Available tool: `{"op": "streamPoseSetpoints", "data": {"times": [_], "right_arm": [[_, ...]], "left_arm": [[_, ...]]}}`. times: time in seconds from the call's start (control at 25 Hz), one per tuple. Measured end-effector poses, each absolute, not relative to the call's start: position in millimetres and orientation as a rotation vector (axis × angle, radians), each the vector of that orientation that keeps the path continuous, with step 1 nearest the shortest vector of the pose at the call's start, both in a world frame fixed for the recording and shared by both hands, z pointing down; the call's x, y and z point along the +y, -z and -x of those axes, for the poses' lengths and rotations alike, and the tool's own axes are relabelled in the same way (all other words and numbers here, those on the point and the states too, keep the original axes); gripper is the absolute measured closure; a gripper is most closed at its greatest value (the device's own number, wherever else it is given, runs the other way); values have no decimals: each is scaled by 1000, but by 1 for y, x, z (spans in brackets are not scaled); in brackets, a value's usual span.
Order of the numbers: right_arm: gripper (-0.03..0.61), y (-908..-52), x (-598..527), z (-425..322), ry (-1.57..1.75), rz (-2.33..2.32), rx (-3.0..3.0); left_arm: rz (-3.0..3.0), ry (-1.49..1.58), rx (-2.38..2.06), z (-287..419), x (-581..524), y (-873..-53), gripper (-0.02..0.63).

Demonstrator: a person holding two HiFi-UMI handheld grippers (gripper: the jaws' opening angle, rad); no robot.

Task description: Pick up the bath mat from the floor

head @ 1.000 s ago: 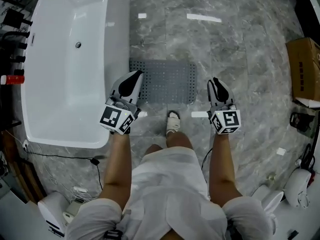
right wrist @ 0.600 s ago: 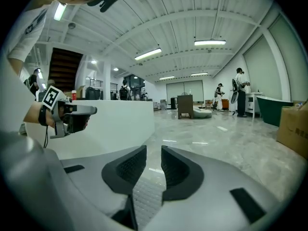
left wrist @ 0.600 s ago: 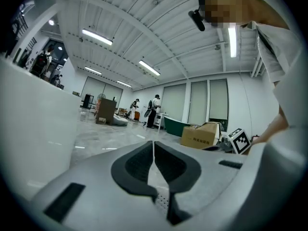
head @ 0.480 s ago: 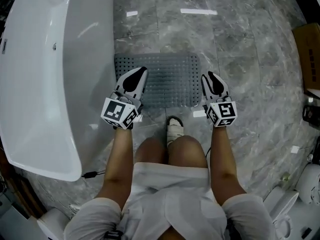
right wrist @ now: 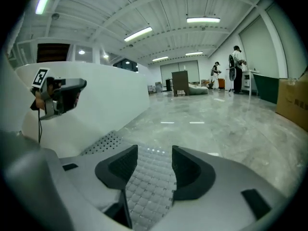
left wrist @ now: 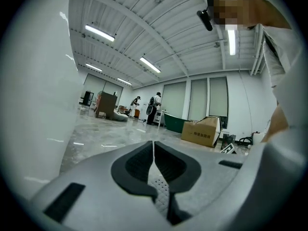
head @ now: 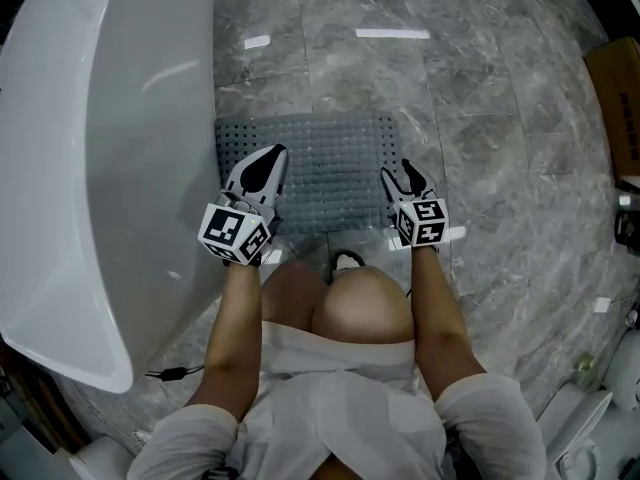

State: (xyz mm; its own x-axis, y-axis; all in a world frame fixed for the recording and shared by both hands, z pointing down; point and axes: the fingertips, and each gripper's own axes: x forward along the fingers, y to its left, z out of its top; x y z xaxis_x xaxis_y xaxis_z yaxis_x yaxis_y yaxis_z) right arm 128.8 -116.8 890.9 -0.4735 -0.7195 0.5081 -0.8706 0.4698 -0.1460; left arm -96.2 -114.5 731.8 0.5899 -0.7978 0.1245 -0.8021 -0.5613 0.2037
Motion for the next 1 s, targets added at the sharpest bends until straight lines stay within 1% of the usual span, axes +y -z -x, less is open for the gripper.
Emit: {"op": "streamPoseSetpoints", "data": {"times": [0.36, 0.72, 1.0], "right_arm": [[324, -969, -127, -148, -732, -1305, -2141], [310, -1037, -151, -164, -982, -1190, -1897], [262, -1069, -175, -166, -1040, -1110, -1780]], "left_arm": [[-2578, -98, -1366, 100, -148, -736, 597], [-2589, -100, -1283, 77, -191, -752, 597], [-2574, -103, -1249, 78, -203, -769, 597]]}}
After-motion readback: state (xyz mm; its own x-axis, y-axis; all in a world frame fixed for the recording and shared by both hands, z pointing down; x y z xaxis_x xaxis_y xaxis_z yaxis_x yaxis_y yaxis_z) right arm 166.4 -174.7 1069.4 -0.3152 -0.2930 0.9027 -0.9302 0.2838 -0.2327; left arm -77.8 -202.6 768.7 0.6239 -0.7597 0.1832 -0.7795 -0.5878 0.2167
